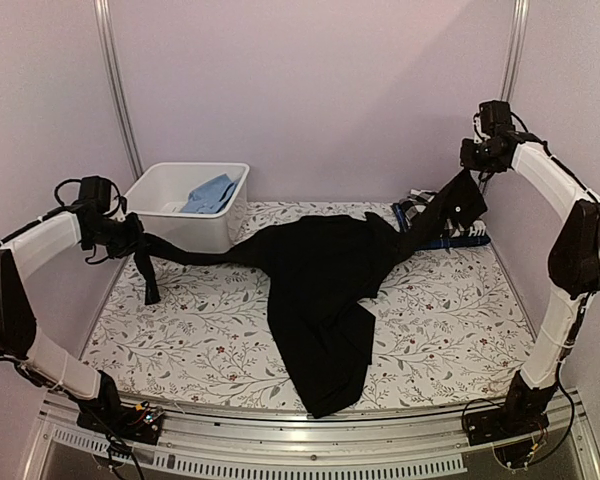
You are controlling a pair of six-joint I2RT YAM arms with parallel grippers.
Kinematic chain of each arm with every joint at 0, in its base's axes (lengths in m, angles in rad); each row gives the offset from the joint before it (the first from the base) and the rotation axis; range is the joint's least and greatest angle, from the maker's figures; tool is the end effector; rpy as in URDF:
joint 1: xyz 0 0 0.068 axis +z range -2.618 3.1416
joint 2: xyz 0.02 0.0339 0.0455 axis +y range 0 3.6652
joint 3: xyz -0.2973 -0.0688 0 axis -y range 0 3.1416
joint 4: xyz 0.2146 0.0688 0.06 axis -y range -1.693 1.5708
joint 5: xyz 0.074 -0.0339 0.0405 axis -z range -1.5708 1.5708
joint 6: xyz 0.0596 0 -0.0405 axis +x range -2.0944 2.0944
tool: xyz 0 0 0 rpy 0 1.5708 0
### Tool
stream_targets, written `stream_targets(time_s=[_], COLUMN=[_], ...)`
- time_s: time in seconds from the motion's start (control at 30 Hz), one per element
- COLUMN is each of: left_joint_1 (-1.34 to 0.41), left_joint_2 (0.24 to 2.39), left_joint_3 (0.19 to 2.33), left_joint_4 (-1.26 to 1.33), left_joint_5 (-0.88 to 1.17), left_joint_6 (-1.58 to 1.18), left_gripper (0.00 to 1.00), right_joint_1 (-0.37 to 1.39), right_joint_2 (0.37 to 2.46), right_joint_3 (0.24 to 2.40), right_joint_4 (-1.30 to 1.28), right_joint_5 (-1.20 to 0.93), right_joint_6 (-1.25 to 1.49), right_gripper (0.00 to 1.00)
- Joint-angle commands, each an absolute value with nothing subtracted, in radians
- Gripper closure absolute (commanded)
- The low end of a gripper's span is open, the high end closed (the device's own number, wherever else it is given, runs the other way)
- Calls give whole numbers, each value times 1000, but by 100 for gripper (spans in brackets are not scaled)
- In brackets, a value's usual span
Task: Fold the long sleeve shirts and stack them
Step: Flatten out the crumpled shirt at the center of the board.
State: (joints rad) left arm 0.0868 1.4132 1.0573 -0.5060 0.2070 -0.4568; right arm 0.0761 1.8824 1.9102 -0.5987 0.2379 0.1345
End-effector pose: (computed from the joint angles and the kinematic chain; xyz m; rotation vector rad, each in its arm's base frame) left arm 0.2815 0.0122 0.2881 -0.5670 2.3853 -0.4169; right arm 0.4348 0.0191 0.3911 0.2004 2.1170 -0.1304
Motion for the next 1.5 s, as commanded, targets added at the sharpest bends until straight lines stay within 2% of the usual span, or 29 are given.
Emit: stream_targets(time_s=[0.0,0.13,0.23,0.37,0.63,0.9,1.1,1.47], left_joint_1=[79,75,48,-82,-469,-734,-838,-913], left_joint_2=[1386,1357,1319,1265,1260,1436,1593,1803], left_joint_3=[1032,1024,1016,999,929,966,1051,1207], left_joint_4=[-485,-496,-499,-499,-437,-369,-323,-366], left_joint_5=[239,206,189,164,90,65,77,52], left_joint_6=[-458,-456,-456,-488,-648,-753,-774,-751], left_gripper=[82,73,66,59,55,51,45,32], right_joint_1=[130,173,235,336,570,800,916,1034], right_joint_2=[1844,1781,1715,1621,1470,1450,1498,1601], right_joint_3=[1826,1715,1623,1471,1140,961,936,919], right_joint_4=[-611,-591,-569,-527,-438,-384,-387,-419], right_joint_5=[164,161,141,105,43,72,106,141], right_joint_6=[131,138,147,157,248,348,399,421], right_gripper=[70,53,50,47,46,47,47,48])
